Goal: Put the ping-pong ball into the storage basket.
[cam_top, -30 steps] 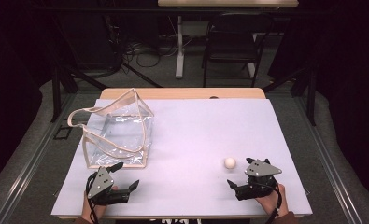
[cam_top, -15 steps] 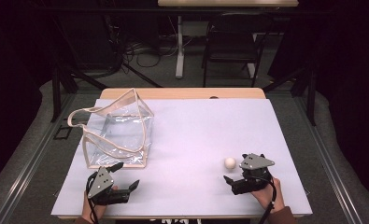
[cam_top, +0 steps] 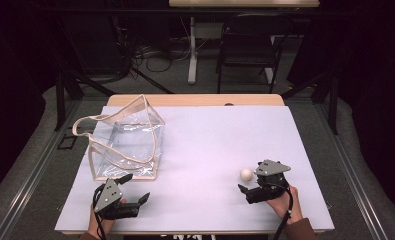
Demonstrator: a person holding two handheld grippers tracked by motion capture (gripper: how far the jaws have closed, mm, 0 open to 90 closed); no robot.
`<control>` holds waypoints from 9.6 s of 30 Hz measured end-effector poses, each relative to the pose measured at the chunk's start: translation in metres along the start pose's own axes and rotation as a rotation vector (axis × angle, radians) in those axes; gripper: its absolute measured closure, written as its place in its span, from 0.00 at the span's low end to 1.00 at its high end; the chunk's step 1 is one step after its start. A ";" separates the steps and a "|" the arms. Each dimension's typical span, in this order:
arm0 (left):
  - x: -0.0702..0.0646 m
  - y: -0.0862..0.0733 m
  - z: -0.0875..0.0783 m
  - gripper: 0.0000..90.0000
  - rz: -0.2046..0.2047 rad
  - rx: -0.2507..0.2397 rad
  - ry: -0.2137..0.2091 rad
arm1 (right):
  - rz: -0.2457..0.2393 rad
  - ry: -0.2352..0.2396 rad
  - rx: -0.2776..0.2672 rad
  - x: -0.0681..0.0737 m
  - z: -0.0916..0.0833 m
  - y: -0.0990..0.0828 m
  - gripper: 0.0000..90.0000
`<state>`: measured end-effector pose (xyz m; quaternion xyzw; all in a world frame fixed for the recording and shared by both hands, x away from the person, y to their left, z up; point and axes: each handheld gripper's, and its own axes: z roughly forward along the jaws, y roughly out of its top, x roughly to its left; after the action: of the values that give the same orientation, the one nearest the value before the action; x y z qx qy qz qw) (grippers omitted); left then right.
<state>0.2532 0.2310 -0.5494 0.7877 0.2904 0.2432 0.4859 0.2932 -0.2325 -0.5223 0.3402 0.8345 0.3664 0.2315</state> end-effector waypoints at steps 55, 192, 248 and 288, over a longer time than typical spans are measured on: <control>0.000 0.001 -0.001 0.18 0.012 -0.003 -0.002 | 0.104 0.035 0.123 -0.019 0.042 -0.002 0.32; 0.000 0.001 0.000 0.18 0.008 -0.004 -0.003 | 0.013 -0.023 0.004 -0.012 -0.004 0.043 0.57; 0.000 0.002 0.001 0.18 0.009 0.000 -0.006 | -0.041 -0.008 -0.022 -0.007 0.007 0.081 0.57; 0.000 0.002 0.000 0.18 0.012 -0.001 -0.005 | -0.093 0.020 -0.024 0.003 0.023 0.112 0.57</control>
<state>0.2537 0.2300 -0.5481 0.7898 0.2842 0.2441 0.4857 0.3502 -0.1638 -0.4505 0.2945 0.8473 0.3684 0.2442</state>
